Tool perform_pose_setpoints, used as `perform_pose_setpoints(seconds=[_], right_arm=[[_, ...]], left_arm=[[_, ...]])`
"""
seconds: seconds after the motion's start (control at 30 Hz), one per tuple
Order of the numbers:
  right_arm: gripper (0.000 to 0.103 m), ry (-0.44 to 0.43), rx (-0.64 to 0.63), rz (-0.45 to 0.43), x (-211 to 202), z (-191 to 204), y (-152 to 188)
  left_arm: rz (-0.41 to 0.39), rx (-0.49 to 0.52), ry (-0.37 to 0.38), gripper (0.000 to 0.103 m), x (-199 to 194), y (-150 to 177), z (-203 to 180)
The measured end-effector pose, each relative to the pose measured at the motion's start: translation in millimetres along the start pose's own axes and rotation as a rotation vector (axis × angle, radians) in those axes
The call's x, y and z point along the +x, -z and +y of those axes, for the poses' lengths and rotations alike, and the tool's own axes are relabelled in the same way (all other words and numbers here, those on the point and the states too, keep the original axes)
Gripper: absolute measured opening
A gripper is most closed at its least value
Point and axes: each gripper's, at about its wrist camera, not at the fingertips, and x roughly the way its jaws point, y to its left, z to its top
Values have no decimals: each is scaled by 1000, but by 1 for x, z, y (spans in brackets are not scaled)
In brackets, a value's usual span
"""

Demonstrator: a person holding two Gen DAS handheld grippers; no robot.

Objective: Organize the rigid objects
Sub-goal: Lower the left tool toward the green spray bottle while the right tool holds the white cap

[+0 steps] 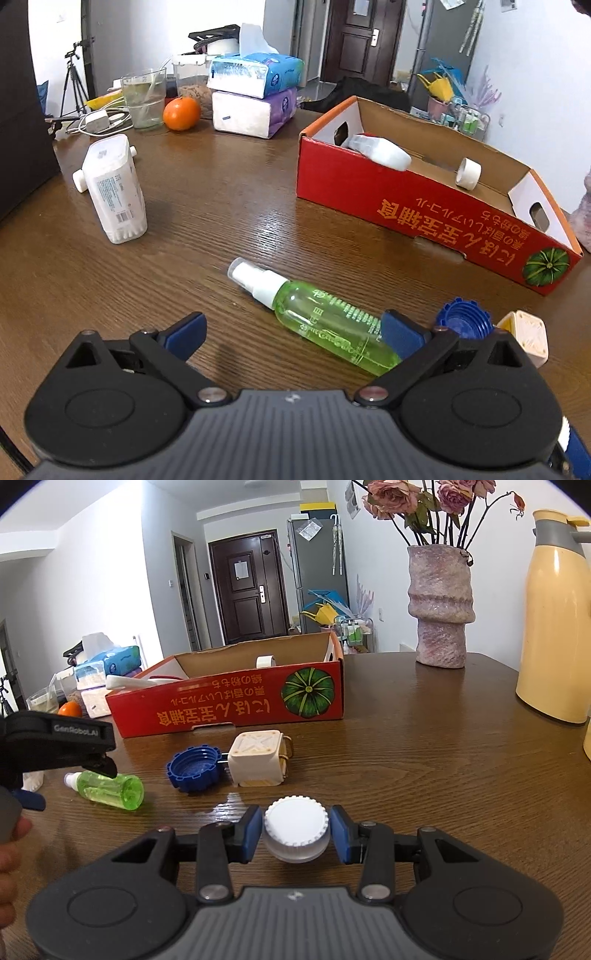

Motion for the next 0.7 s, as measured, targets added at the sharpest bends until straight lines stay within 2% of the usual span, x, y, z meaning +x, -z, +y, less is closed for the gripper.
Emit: perform_pose_setpoints(seconds=[0.03, 0.2, 0.33, 0.4, 0.6, 0.7], right_arm=[[39, 1, 0, 0, 0, 0, 0], [39, 5, 0, -1, 1, 0, 0], [39, 10, -1, -1, 1, 0, 0], [39, 14, 1, -1, 1, 0, 0], [39, 18, 9, -4, 0, -1, 0], [39, 18, 8, -4, 0, -1, 0]], left_arm=[[-7, 19, 8, 97, -2, 2, 0], [-28, 78, 32, 96, -13, 14, 8], [69, 80, 31, 88, 5, 16, 11], [64, 99, 1, 86, 7, 17, 9], [48, 130, 10, 81, 2, 24, 10], [32, 147, 22, 72, -1, 27, 10]])
